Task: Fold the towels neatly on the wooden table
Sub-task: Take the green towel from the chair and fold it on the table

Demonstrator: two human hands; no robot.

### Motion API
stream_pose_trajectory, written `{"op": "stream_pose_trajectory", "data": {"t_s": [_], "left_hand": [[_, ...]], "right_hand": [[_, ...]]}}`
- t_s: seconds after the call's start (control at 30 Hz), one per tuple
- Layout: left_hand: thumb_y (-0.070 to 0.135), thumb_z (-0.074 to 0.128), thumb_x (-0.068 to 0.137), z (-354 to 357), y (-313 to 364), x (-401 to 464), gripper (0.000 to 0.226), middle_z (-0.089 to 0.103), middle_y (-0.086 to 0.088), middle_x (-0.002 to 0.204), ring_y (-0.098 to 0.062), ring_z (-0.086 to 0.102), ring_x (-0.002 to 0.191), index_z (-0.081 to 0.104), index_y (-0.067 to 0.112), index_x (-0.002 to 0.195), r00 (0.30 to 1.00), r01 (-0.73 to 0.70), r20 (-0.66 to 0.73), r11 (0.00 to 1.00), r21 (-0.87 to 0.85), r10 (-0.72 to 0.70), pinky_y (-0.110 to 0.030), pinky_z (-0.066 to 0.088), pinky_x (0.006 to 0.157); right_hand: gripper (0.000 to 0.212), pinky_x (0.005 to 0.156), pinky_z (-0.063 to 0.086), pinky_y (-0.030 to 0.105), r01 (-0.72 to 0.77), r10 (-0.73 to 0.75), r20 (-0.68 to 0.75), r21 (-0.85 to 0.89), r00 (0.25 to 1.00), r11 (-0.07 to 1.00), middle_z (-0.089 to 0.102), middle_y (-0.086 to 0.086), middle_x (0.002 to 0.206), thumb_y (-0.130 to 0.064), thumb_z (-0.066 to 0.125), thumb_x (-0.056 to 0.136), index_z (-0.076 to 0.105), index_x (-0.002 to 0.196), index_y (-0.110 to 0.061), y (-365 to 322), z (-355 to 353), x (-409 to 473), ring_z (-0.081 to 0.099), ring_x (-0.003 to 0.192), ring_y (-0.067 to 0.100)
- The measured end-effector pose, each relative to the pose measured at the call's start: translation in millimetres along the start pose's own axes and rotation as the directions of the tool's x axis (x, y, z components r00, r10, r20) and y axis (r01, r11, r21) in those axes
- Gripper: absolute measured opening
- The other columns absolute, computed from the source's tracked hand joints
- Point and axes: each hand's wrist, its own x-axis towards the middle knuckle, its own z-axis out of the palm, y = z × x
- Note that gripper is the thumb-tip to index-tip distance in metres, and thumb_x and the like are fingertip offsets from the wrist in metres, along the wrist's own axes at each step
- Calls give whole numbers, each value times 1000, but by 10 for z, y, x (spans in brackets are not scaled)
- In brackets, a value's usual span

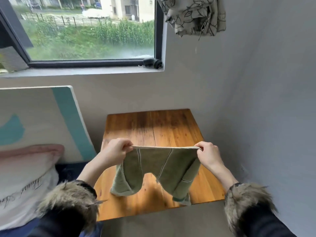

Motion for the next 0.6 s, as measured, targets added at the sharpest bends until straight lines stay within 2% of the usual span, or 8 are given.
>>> {"op": "stream_pose_trajectory", "data": {"t_s": [0.17, 0.23, 0.33, 0.43, 0.5, 0.6], "left_hand": [[14, 50, 94, 225, -119, 428, 13, 58, 1, 85, -14, 53, 80, 60, 15, 85, 995, 91, 57, 993, -79, -86, -22, 36, 65], [17, 50, 94, 322, -153, 556, 15, 57, 4, 81, -8, 51, 75, 57, 19, 81, 987, 133, 106, 985, -111, -121, -17, 36, 60], [22, 52, 93, 418, -202, 752, 13, 60, 3, 86, -9, 56, 78, 61, 21, 83, 972, 187, 166, 974, -131, -164, -18, 40, 61], [23, 50, 94, 451, -206, 996, 15, 62, 2, 88, -10, 57, 79, 63, 18, 88, 964, 212, 192, 970, -122, -187, -17, 42, 60], [24, 50, 94, 459, -222, 1184, 18, 64, -1, 92, -13, 57, 81, 65, 15, 91, 968, 210, 159, 974, -80, -196, -19, 41, 62], [22, 52, 93, 506, -320, 1537, 20, 66, -7, 98, -18, 56, 86, 68, 10, 95, 976, 216, 57, 974, -65, -212, -25, 41, 74]], "right_hand": [[24, 81, 44, 24, -17, 13, 121, 34, 993, 999, 68, 5, 103, -7, 47, 90, 69, 98, -13, 182, 188, 506, 57, 93, 19], [25, 83, 44, 25, 7, -13, 215, 28, 976, 1000, 68, 4, 104, -7, 46, 91, 69, 96, -15, 270, 208, 686, 58, 98, 19], [25, 90, 43, 29, 44, -39, 380, -6, 924, 999, 67, 2, 108, -10, 46, 92, 70, 98, -17, 355, 160, 965, 56, 106, 17], [21, 91, 43, 29, 77, -45, 478, -48, 877, 996, 65, 1, 111, -15, 49, 93, 70, 99, -16, 349, 119, 1267, 53, 104, 14], [20, 85, 43, 25, 85, -45, 495, -58, 868, 995, 65, 2, 109, -17, 51, 94, 70, 101, -14, 318, 146, 1461, 53, 98, 13], [20, 84, 43, 25, 86, -43, 454, -75, 890, 993, 66, 3, 107, -18, 53, 93, 70, 100, -13, 267, 263, 1806, 53, 93, 13]]}}
